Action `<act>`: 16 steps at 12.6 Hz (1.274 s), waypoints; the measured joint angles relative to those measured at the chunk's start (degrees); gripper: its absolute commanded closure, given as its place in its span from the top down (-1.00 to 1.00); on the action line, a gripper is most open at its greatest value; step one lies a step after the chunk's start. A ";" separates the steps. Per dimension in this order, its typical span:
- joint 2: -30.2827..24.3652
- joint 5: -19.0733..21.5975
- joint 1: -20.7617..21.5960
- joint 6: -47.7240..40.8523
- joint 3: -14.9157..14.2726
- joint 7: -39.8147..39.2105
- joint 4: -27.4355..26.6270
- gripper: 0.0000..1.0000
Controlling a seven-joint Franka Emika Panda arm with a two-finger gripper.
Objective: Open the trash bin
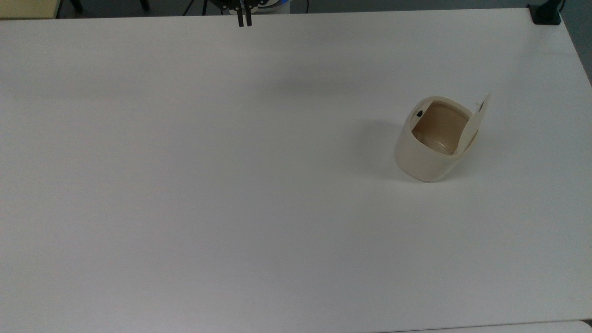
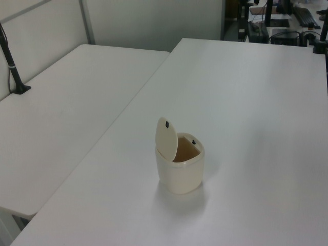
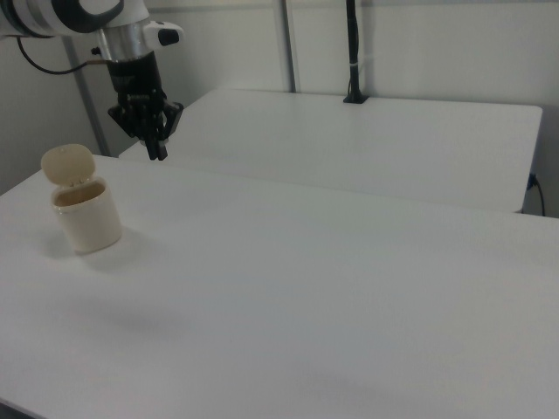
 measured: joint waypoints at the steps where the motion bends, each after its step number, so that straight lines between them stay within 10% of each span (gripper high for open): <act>1: 0.00 -0.05 0.00 0.00 0.00 0.27 -0.14 0.86; 16: -0.35 -1.35 -0.57 0.00 -1.58 4.14 -0.07 1.00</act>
